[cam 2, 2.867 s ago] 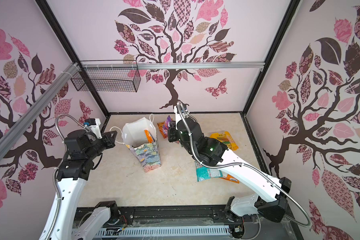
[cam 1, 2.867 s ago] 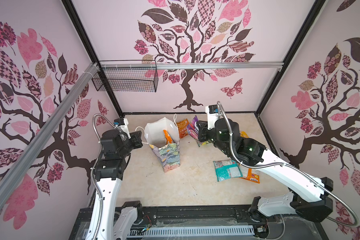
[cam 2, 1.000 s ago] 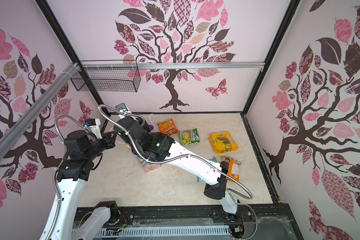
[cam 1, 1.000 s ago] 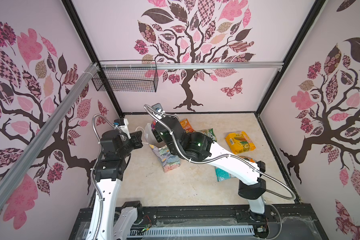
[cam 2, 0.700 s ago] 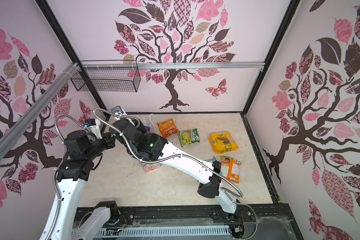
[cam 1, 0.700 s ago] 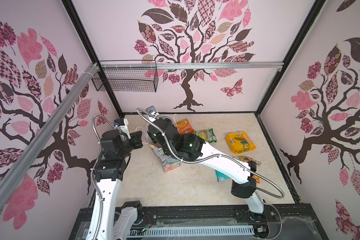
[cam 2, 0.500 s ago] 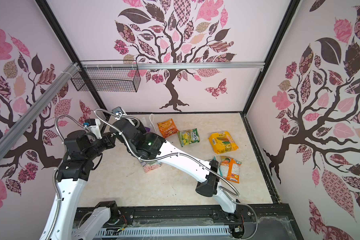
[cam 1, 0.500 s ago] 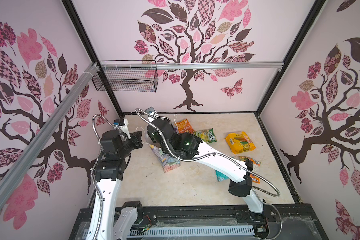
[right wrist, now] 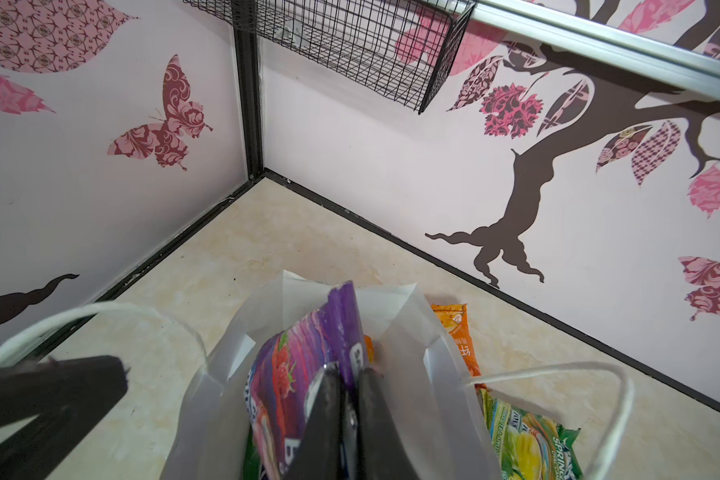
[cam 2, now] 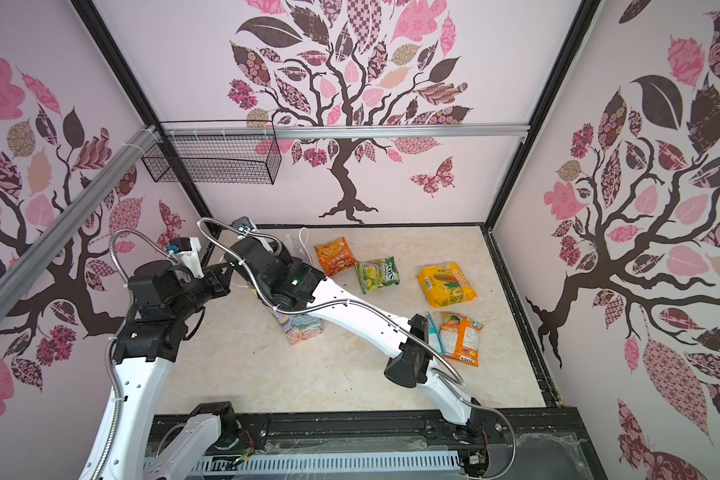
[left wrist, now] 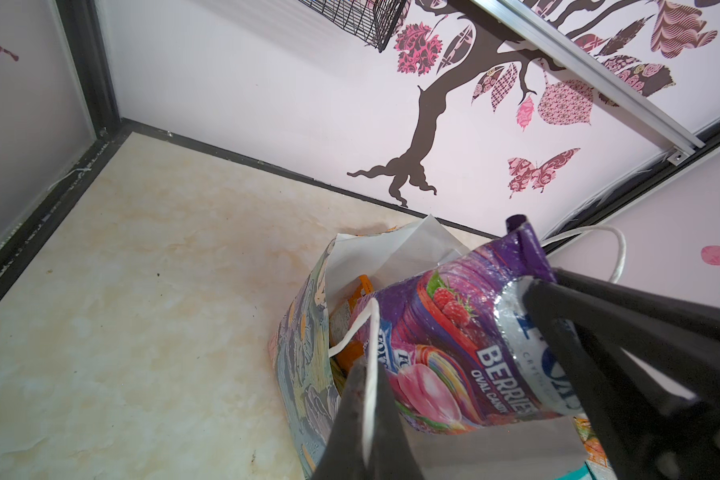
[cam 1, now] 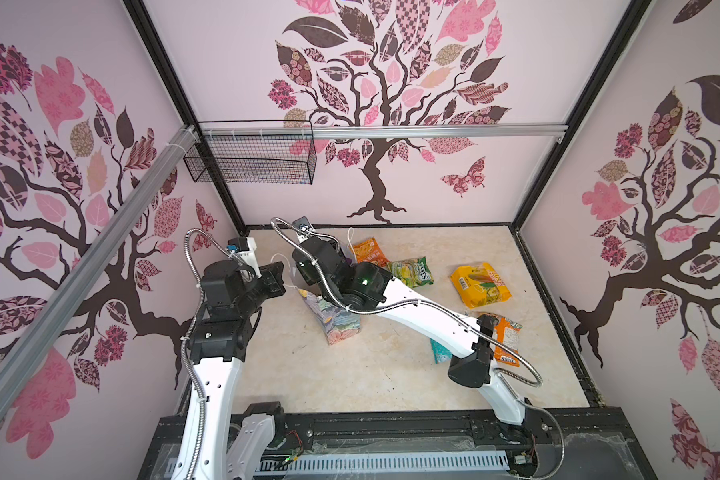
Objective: Place the snacks into the paper bag
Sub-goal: 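Lower the purple packet into the bag held open by the left gripper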
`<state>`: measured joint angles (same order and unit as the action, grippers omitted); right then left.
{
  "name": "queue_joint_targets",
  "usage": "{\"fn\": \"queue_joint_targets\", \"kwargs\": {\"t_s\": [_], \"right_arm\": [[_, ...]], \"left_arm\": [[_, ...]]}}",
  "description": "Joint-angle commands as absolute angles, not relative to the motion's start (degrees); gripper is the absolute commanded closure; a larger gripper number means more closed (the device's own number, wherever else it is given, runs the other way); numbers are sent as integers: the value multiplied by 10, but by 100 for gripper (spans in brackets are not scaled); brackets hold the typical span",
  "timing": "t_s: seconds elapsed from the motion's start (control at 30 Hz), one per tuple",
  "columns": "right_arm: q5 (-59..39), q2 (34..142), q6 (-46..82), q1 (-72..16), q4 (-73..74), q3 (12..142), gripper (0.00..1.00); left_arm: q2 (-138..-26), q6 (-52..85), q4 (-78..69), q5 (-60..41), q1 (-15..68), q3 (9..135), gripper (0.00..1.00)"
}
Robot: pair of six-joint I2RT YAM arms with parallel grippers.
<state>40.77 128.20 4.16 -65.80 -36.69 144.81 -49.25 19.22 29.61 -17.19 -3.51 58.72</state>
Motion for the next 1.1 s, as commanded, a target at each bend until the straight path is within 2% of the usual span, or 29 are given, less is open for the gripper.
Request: {"fn": "queue_joint_targets", "kwargs": {"t_s": [0.0,1.07], "right_arm": [[402,1305,60,-651,-371,1477,100],[380,1341,78,-628,-392,1474,99]], "left_arm": [[-487,187,288,-171,-37,573,100],[-488,187,287,-170,-37,571,100]]}}
